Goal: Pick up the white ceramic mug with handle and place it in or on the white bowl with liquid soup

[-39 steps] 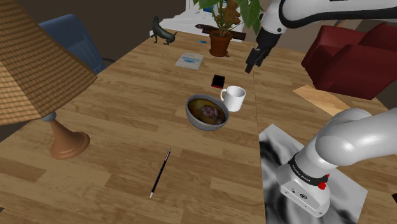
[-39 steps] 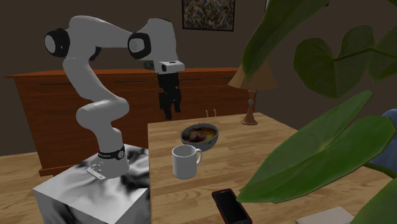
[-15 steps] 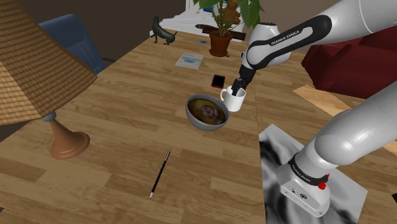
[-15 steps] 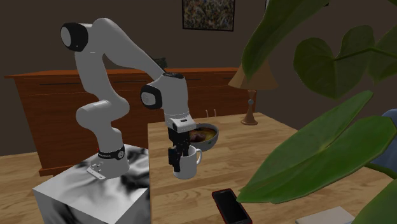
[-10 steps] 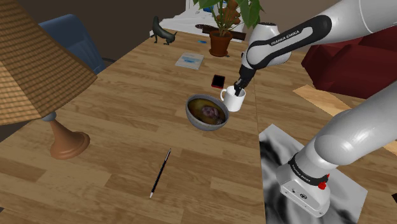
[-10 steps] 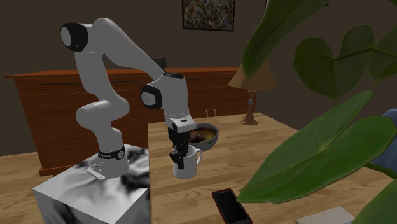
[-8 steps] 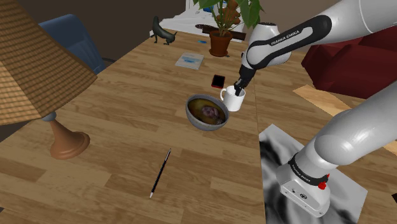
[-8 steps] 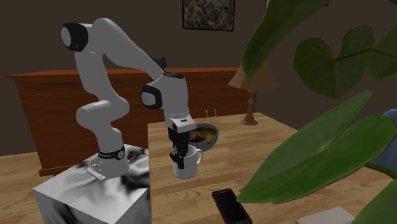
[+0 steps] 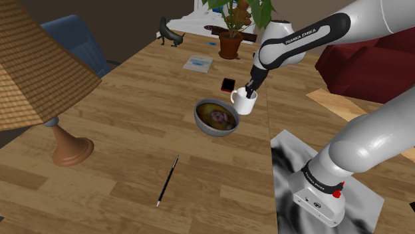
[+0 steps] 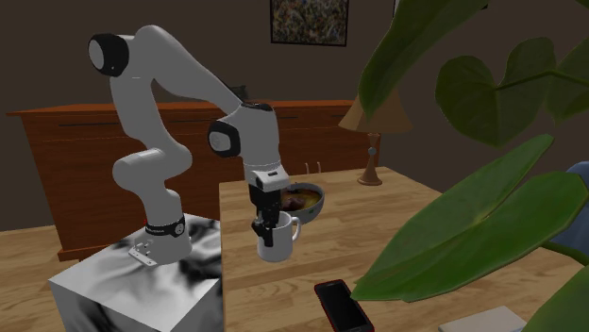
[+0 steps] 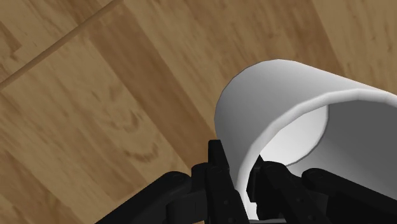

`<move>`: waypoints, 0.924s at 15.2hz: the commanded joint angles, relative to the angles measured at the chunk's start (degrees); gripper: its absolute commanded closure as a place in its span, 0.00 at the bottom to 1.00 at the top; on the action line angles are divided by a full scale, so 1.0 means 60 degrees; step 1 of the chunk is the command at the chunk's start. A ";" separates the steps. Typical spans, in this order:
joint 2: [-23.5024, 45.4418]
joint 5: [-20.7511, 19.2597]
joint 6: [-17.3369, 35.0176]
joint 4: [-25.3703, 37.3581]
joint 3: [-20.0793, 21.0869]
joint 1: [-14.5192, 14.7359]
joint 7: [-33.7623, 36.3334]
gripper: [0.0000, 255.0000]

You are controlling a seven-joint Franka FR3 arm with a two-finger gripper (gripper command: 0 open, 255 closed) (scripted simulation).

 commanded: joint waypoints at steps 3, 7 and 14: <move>-0.0331 -0.0041 -0.0554 0.0225 0.0022 -0.0014 0.0043 1.00; -0.0628 -0.0071 -0.1130 0.0506 0.0043 -0.0023 0.0078 1.00; -0.1046 -0.0103 -0.2117 0.1075 0.0079 -0.0033 0.0126 1.00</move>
